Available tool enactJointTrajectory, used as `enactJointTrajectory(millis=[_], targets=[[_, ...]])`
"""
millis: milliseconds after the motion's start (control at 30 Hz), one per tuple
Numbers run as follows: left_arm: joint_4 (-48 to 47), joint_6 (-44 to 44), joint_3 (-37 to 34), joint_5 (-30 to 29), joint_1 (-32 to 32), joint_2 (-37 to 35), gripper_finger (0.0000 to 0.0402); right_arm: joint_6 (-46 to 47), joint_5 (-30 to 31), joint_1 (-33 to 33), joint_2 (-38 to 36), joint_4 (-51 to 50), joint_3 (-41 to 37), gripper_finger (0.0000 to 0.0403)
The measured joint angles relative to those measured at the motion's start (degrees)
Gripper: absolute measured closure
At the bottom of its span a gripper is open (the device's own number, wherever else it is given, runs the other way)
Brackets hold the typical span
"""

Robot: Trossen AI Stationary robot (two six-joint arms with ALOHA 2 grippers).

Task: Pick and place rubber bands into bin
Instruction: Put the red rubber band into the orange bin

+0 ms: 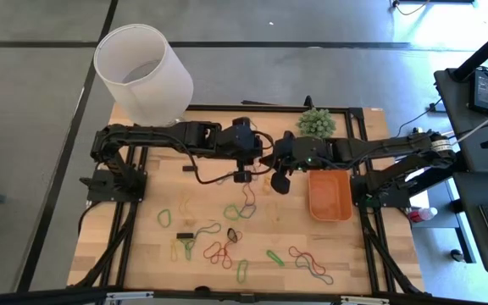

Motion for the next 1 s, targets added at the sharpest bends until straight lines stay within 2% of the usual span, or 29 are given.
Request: enactJointTrajectory(millis=[133,233,333,500,600,733,933,1000], targets=[[-0.1,-0.2,0.0,-0.1,-0.1,0.0,0.0286,2.2,0.0,-0.9,-1.0,-2.6,0.0,0.0397],[-3.2,-0.4,0.0,-0.1,-0.5,-0.8,0.0273,4.4,0.2,-1.7,-3.8,-6.6,0.0,0.0399],[-6.4,-2.8,0.0,0.6,-0.9,-2.1,0.0274,7.9,3.4,-1.7,-7.7,-14.5,0.0,0.0400],[-8.5,-5.3,-1.8,5.6,-0.5,-4.3,0.0290,18.7,5.6,-1.3,-14.8,-29.2,0.0,0.0401],[-4.7,-5.9,-7.0,8.5,0.5,-7.0,0.0304,25.0,5.8,0.1,-17.7,-37.5,0.0,0.0401],[4.9,-8.2,-17.1,12.5,1.9,-12.4,0.0321,32.8,5.6,3.1,-19.2,-46.8,0.0,0.0402],[12.9,-12.5,-30.8,13.6,2.6,-21.8,0.0350,46.1,1.7,8.1,-17.7,-58.8,-0.7,0.0402],[14.2,-14.4,-34.7,13.5,2.6,-25.3,0.0363,48.7,0.4,9.4,-16.9,-59.9,-2.5,0.0403]])
